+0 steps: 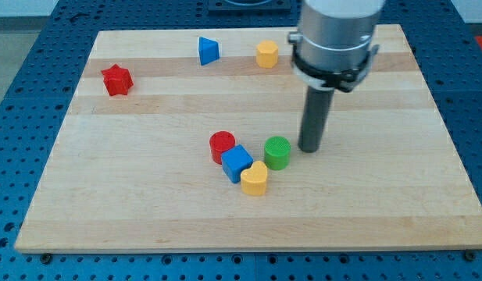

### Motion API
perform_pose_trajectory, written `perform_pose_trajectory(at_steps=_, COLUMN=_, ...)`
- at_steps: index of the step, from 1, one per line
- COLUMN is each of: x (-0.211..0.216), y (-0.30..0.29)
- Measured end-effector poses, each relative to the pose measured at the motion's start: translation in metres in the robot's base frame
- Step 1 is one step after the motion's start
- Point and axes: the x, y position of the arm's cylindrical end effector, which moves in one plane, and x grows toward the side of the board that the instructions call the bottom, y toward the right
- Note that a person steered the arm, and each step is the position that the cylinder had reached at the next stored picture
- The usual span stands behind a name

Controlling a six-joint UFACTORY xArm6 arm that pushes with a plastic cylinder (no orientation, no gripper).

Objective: Move your arm towards top left

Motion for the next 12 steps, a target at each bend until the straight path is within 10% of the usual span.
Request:
perform_pose_trajectory(at_steps=3, x=-0.007, y=-0.02)
perform_pose_trajectory(at_steps=5, x=-0.13, y=-0.053)
perform_pose_trajectory(at_steps=12, x=-0.208, y=-0.312)
